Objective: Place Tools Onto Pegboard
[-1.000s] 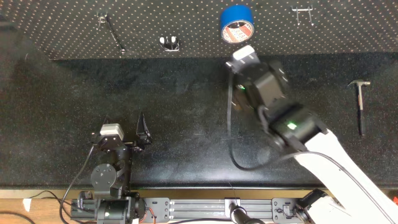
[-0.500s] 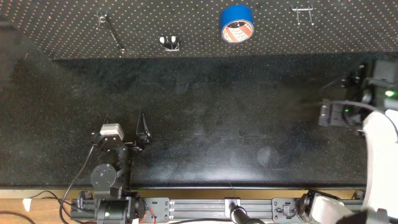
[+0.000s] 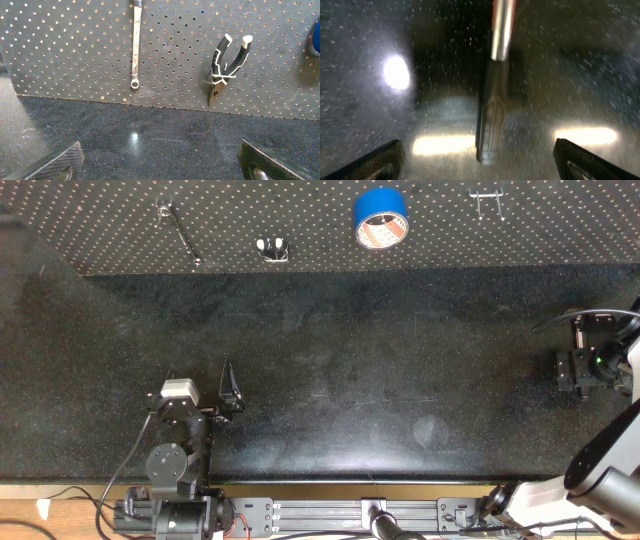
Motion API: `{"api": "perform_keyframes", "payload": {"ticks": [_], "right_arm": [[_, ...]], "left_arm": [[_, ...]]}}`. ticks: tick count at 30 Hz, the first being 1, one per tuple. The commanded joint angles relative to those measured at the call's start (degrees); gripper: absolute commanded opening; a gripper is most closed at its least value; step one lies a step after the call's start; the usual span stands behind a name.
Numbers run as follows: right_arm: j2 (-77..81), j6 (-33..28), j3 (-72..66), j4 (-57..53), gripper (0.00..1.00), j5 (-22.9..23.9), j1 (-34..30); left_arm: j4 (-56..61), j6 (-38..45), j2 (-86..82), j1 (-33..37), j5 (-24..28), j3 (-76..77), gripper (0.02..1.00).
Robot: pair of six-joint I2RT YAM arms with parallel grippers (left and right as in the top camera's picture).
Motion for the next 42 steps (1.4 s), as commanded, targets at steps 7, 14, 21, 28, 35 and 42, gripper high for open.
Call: {"api": "perform_keyframes", "payload": {"ticks": [7,14,21,28,35,42], "right_arm": [[3.9,-4.2,-0.2,4.5,0.976,-1.0,-0.2],[5.0,-4.4,-0.2,6.6,0.976,-4.0,-0.2],[6.0,-4.2,-1.1,7.3,0.755,-4.0,-0.2],[6.1,-4.0,-4.0,10.2,0.080,-6.6,-0.2],[5.1,-0.3,-4.2,11.1,0.075,-6.6,-0.2],[-17.2,16.6,-4.1,16.0,0.071,-17.4,0.8]], "left_arm": [[-0.3,0.7,-0.4,0.2,0.2,-0.1,0.996],[-0.3,0.7,-0.4,0.2,0.2,-0.1,0.996],[-0.3,0.7,-0.4,0.2,0.2,-0.1,0.996],[-0.3,0.7,-0.4,0.2,0.2,-0.1,0.996],[-0.3,0.7,-0.4,0.2,0.2,-0.1,0.996],[-0.3,0.7,-0.4,0.2,0.2,-0.1,0.996]]}}
